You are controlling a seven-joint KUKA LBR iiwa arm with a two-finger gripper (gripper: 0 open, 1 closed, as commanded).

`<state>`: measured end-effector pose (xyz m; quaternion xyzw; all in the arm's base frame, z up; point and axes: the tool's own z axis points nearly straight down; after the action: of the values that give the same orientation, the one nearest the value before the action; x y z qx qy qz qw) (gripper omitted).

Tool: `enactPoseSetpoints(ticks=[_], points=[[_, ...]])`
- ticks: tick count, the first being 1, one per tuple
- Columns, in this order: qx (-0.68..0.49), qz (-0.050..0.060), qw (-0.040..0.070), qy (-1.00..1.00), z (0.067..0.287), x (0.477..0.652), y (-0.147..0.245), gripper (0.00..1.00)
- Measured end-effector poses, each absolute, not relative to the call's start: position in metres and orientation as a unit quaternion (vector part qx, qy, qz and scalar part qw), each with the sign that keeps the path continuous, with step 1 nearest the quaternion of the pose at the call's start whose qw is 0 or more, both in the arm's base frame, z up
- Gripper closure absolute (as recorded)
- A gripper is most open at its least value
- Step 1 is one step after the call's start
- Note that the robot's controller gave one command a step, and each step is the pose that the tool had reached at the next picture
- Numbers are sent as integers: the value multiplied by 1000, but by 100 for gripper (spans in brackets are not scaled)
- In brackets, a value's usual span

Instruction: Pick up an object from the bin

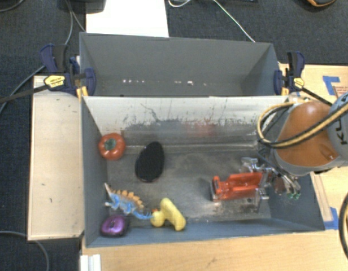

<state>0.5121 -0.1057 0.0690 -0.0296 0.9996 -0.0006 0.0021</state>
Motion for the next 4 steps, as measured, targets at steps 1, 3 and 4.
enactPoseSetpoints(ticks=[1,3,4], points=[[-31,-1,2,1000,69,512,-106,100],[-34,-1,2,999,69,512,-106,100],[-35,-1,2,999,69,512,-106,100]])
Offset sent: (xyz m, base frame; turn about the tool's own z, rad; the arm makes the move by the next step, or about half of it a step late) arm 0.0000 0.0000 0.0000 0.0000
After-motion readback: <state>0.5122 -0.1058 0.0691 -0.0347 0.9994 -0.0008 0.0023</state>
